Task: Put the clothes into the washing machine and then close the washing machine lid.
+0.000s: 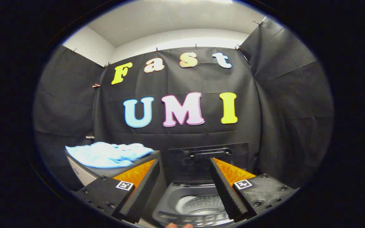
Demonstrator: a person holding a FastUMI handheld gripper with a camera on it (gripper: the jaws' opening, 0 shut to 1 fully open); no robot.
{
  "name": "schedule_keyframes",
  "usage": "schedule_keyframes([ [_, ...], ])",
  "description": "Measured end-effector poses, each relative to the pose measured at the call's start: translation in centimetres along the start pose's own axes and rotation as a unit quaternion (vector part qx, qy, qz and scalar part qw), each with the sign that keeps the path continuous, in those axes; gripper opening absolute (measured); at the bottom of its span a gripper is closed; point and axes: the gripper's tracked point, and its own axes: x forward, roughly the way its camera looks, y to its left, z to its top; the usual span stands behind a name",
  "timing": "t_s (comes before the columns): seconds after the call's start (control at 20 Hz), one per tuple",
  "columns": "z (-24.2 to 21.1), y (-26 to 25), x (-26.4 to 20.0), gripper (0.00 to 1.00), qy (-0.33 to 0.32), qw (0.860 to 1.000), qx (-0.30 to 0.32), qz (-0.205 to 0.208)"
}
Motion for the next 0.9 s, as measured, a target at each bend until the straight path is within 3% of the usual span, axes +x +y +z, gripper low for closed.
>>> schedule_keyframes([
  [0.3, 2.0, 16.9, -4.9, 0.99, 0.005, 1.0, -0.018, 0.002],
  [0.5, 0.5, 25.1, -6.4, 0.99, 0.01, 1.0, -0.017, 0.009],
  [0.9, -2.1, 30.0, -5.0, 0.99, 0.02, 1.0, -0.021, 0.009],
])
